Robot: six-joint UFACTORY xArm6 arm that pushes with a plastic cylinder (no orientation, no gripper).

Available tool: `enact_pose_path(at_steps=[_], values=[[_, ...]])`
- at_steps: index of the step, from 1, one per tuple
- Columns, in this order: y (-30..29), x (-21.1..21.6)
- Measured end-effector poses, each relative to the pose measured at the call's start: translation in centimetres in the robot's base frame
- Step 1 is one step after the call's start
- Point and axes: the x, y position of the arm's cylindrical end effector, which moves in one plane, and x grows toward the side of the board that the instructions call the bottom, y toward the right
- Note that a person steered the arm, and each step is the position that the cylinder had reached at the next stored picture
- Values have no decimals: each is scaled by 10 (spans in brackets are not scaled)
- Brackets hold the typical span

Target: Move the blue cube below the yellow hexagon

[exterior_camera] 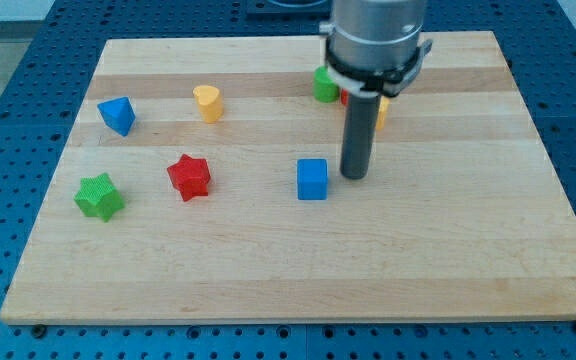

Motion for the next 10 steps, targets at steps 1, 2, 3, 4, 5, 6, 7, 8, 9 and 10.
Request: enact_pose_path(at_steps=[1,2,3,4,5,6,7,8,9,10], values=[[1,40],[-52,55],[-118,33],[-82,0],[-54,-4],[-119,0],[-119,35],[-61,46],[-18,12],[-5,-30]])
